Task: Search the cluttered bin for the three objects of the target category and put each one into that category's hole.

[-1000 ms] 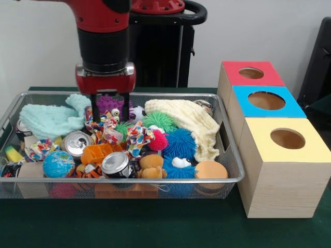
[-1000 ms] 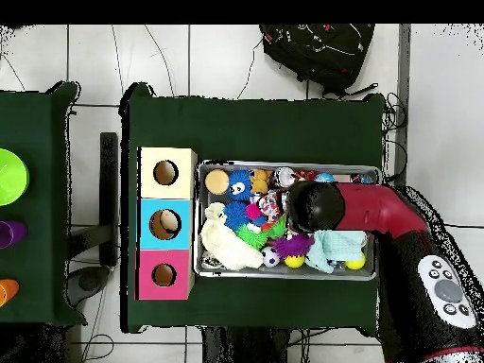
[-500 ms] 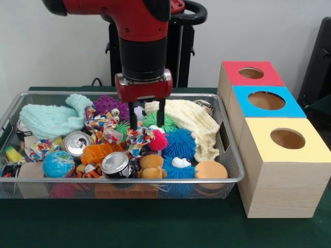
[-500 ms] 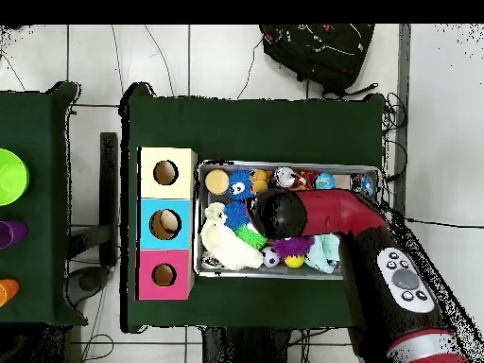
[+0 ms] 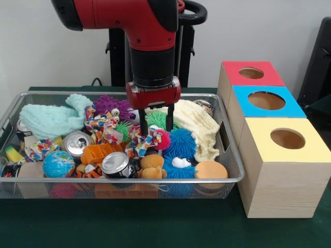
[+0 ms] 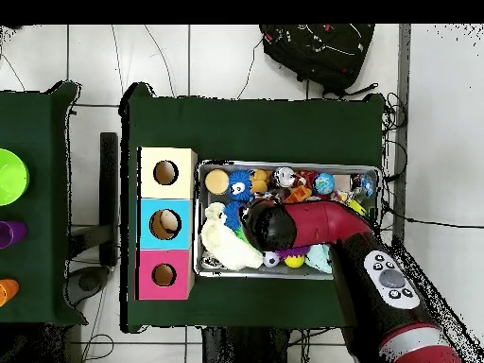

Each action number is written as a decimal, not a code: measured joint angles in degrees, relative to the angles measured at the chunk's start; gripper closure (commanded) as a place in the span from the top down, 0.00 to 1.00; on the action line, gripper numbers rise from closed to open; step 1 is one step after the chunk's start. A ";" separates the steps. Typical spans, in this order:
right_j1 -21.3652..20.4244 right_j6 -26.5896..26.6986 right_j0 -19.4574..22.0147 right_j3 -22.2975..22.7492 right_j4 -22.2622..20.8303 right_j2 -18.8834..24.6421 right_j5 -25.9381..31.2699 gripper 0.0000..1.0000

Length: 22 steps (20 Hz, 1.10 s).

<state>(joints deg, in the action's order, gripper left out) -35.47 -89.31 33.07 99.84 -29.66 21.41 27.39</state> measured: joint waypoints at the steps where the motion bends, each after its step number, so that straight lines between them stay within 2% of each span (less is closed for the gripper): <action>1: -0.38 0.00 0.01 0.42 -0.09 -0.09 0.00 1.00; 9: -2.80 0.00 0.03 2.16 -1.20 -1.46 -0.02 1.00; 16: -0.01 0.00 0.04 2.15 -6.04 -3.06 -2.96 1.00; 22: 1.46 0.00 0.59 2.15 -7.94 -3.48 -4.60 1.00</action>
<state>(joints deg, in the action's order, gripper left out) -34.01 -89.31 33.66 101.98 -37.60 17.93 22.80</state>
